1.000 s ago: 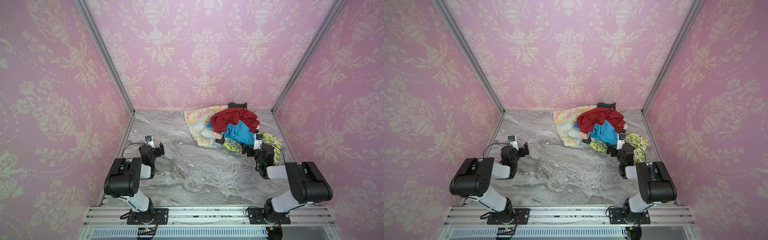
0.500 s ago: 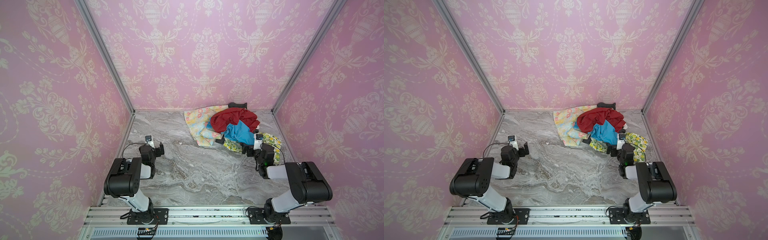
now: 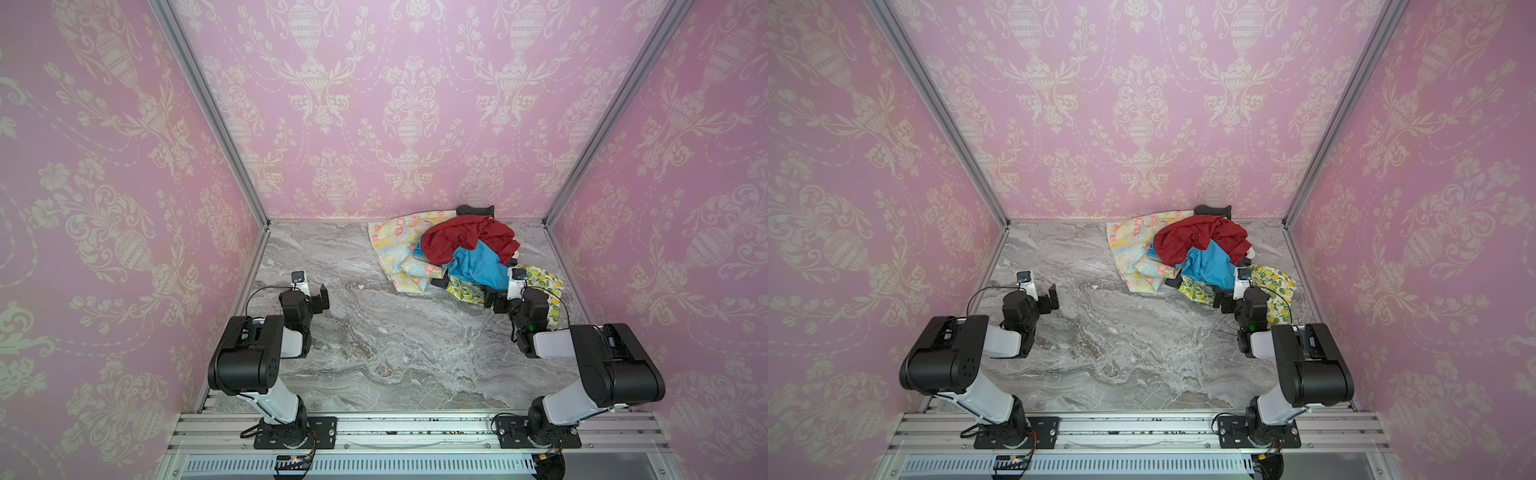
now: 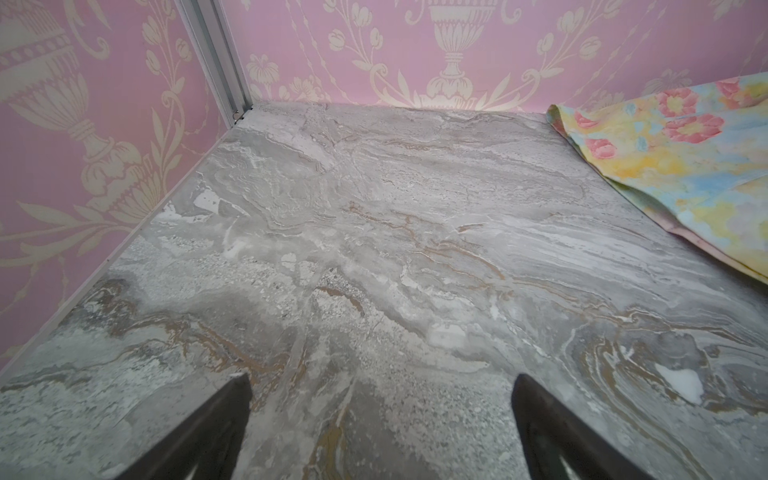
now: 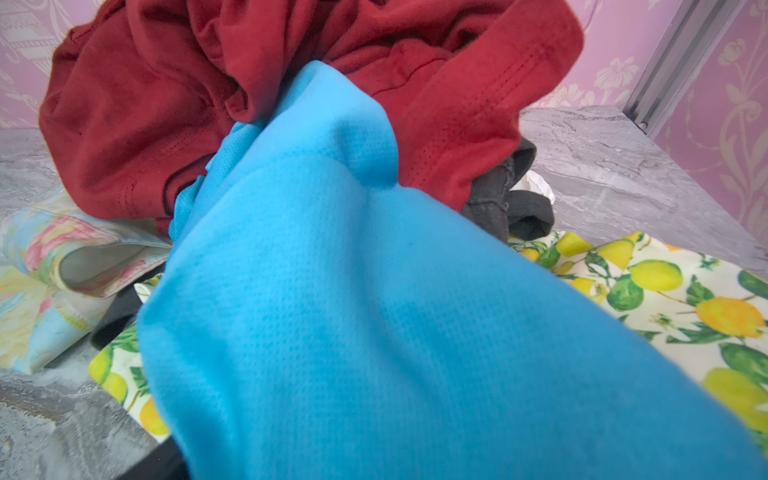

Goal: Pick out a specific cloth from the pile

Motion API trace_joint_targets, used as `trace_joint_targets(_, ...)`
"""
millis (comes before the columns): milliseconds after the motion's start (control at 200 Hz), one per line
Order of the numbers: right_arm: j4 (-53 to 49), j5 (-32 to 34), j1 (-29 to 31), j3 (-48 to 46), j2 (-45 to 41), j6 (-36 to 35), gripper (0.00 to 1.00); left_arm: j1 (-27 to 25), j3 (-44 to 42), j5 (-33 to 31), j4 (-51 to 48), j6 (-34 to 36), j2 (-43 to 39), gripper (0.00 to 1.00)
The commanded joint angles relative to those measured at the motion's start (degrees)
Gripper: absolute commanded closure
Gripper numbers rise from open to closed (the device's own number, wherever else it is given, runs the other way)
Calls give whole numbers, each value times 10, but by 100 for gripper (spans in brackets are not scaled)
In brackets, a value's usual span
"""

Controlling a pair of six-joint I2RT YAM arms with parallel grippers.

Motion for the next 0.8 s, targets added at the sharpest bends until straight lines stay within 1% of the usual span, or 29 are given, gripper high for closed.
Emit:
trace_joint_targets(0,3,0,1,7,1,-7,0,-4,7,-10,-5,11,0,1)
trace_joint_targets(270,15,31,10,-4,-10,-11,0,-4,7,-10,-5,11,0,1)
trace_joint_targets(555,42,46,16,-28,-31,-12,0,-3,4,-7,-1,12,-1,1)
trace_joint_targets(796,25,66,29,-29,-51,-22,0,-4,0,5,3,16,-3,1)
